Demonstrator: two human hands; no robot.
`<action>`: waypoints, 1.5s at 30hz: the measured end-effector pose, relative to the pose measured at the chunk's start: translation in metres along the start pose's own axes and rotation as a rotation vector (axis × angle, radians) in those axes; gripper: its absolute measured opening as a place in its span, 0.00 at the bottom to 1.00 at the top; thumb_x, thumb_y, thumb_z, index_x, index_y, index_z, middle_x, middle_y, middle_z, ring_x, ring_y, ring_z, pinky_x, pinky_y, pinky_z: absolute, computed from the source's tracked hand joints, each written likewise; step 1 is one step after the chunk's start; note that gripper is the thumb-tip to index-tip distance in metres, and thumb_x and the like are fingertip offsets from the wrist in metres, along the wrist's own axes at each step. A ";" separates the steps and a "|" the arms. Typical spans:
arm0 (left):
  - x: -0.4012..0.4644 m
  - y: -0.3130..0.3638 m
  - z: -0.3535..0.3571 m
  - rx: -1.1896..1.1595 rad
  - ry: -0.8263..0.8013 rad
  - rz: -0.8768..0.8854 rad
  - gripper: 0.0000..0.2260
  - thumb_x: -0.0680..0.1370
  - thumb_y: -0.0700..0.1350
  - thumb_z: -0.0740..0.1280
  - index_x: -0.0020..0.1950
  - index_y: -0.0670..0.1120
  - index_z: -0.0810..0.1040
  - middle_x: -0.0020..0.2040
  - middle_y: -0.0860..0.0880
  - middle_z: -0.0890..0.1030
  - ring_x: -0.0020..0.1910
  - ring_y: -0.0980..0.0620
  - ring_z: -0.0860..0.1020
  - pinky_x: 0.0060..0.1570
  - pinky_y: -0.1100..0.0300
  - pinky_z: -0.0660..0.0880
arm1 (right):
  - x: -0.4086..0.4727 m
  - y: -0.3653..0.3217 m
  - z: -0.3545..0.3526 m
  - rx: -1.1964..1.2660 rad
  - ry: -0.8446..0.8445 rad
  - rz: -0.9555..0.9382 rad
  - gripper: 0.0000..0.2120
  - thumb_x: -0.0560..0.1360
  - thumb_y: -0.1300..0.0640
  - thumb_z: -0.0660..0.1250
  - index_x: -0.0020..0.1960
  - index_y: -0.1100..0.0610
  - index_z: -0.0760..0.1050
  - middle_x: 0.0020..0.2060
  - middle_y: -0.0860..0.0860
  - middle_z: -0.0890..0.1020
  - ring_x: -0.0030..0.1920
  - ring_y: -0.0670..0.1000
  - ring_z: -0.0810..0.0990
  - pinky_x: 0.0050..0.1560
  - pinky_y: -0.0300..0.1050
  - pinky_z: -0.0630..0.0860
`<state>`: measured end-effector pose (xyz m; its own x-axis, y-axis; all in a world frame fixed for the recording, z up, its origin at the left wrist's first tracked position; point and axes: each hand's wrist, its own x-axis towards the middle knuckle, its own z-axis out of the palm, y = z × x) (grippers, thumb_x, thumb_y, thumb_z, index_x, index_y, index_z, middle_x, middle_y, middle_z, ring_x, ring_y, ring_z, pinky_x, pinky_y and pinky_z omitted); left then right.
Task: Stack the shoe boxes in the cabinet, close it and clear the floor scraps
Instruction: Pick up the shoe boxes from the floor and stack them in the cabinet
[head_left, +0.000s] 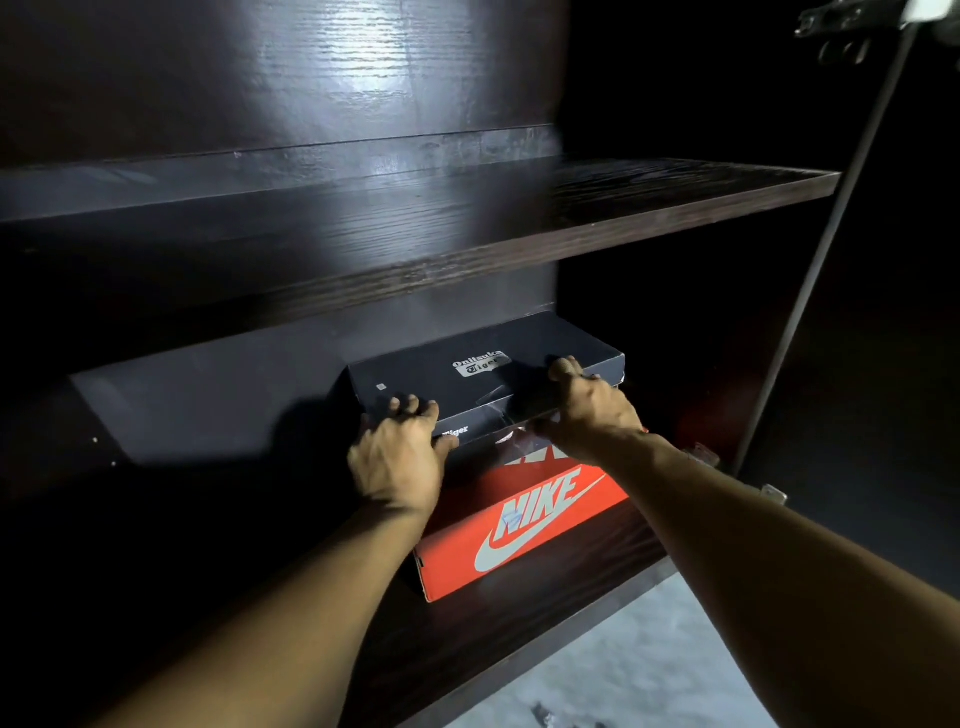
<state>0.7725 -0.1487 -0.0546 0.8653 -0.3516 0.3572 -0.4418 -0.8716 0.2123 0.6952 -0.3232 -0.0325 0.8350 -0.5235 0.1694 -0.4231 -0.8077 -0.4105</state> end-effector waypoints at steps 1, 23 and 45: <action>-0.001 0.001 0.000 0.007 -0.022 0.019 0.23 0.77 0.56 0.66 0.72 0.55 0.69 0.74 0.54 0.68 0.72 0.50 0.67 0.69 0.54 0.63 | -0.001 0.001 -0.003 0.013 -0.067 -0.018 0.37 0.72 0.47 0.72 0.74 0.53 0.58 0.68 0.54 0.70 0.64 0.59 0.73 0.61 0.51 0.73; -0.173 0.203 -0.162 -0.192 -0.927 0.612 0.18 0.65 0.60 0.76 0.40 0.46 0.81 0.37 0.52 0.81 0.38 0.53 0.79 0.36 0.60 0.74 | -0.323 0.112 -0.252 -0.182 -0.246 0.256 0.24 0.70 0.41 0.72 0.61 0.51 0.77 0.53 0.49 0.82 0.54 0.51 0.80 0.55 0.46 0.77; -0.611 0.385 -0.279 -0.224 -1.228 1.574 0.17 0.69 0.58 0.75 0.50 0.51 0.75 0.49 0.47 0.76 0.48 0.49 0.76 0.54 0.56 0.73 | -0.828 0.154 -0.337 -0.044 -0.131 1.157 0.25 0.72 0.44 0.72 0.66 0.51 0.74 0.60 0.49 0.80 0.52 0.48 0.79 0.57 0.42 0.74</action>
<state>0.0074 -0.1738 0.0628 -0.6066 -0.7068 -0.3640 -0.7629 0.3889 0.5164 -0.1799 -0.1050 0.0660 -0.0287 -0.9241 -0.3810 -0.9658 0.1239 -0.2276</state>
